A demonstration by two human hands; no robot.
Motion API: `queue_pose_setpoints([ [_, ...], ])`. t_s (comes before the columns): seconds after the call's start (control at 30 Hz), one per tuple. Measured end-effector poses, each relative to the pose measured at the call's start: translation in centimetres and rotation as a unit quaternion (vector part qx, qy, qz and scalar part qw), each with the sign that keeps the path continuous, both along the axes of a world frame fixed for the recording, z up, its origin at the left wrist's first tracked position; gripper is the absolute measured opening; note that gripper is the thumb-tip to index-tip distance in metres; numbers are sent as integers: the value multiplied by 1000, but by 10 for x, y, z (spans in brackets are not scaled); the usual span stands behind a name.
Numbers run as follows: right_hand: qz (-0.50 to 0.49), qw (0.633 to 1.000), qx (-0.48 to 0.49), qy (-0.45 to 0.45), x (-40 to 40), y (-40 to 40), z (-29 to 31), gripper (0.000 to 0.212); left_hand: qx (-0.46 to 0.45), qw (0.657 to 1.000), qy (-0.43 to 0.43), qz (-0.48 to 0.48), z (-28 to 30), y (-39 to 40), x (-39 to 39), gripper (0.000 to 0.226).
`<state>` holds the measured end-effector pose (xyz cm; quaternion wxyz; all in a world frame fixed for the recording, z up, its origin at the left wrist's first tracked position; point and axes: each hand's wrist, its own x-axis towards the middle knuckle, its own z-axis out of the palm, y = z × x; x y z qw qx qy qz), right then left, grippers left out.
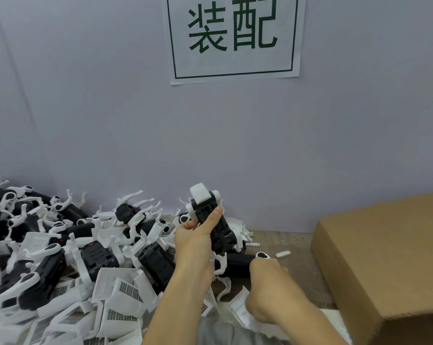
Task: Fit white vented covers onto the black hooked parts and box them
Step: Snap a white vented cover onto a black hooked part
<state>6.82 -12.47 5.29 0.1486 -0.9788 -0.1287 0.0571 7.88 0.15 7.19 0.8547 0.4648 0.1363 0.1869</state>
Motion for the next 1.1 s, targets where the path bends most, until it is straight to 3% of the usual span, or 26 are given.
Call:
queue_pose_setpoints([
  [0.13, 86, 995, 20, 42, 7, -31, 29, 26, 12, 1000, 18, -13, -3, 2, 2, 54],
  [0.23, 78, 986, 146, 1, 13, -49, 36, 14, 26, 999, 27, -4, -5, 1, 4, 57],
  [0.37, 25, 940, 334, -66, 26, -62, 33, 21, 132, 991, 17, 14, -8, -5, 7, 38],
  [0.53, -36, 895, 430, -111, 38, -61, 24, 52, 302, 952, -19, -44, -11, -15, 4, 32],
  [0.63, -70, 861, 493, -105, 38, -48, 22, 50, 360, 929, -37, -76, -12, -26, 3, 38],
  [0.83, 36, 894, 424, -139, 22, -25, 16, 52, 338, 936, -64, -80, -15, -36, 2, 46],
  [0.9, 83, 897, 415, -125, 19, -26, 17, 41, 310, 945, -73, -70, -14, -32, 3, 48],
  [0.97, 117, 879, 455, -86, 16, -28, 21, 24, 286, 952, -86, -68, -13, -29, 3, 46],
  [1.03, 125, 853, 503, -55, 17, -28, 24, 24, 276, 953, -93, -78, -13, -28, 3, 49],
  [1.1, 93, 859, 498, -80, 20, -29, 23, 18, 279, 951, -94, -89, -13, -28, 3, 56],
])
